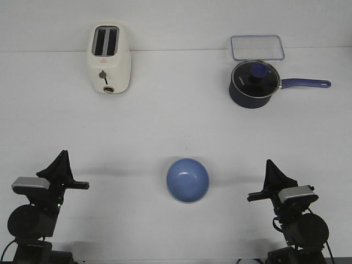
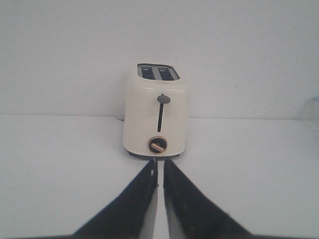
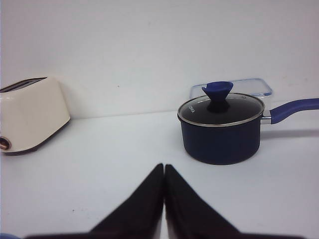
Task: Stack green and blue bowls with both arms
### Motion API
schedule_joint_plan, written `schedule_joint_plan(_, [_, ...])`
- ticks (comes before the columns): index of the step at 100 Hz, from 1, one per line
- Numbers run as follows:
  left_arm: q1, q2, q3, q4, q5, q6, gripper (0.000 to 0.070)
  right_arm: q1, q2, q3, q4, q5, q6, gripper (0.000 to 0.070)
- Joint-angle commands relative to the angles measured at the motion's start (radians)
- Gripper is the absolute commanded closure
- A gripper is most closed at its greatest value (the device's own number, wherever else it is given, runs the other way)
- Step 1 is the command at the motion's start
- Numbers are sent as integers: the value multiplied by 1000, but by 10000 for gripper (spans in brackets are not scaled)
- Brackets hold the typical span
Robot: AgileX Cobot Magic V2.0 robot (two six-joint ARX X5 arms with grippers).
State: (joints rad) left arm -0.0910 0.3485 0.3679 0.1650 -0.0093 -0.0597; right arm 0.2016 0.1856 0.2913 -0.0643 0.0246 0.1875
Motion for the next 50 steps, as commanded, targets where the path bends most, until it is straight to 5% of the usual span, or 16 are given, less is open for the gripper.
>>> schedule_joint_plan(1, [14, -39, -62, 21, 39, 29, 685, 0, 3, 1, 12, 2, -6, 700])
schedule_joint_plan(50, [141, -346, -333, 11, 66, 14, 685, 0, 3, 1, 12, 2, -7, 700])
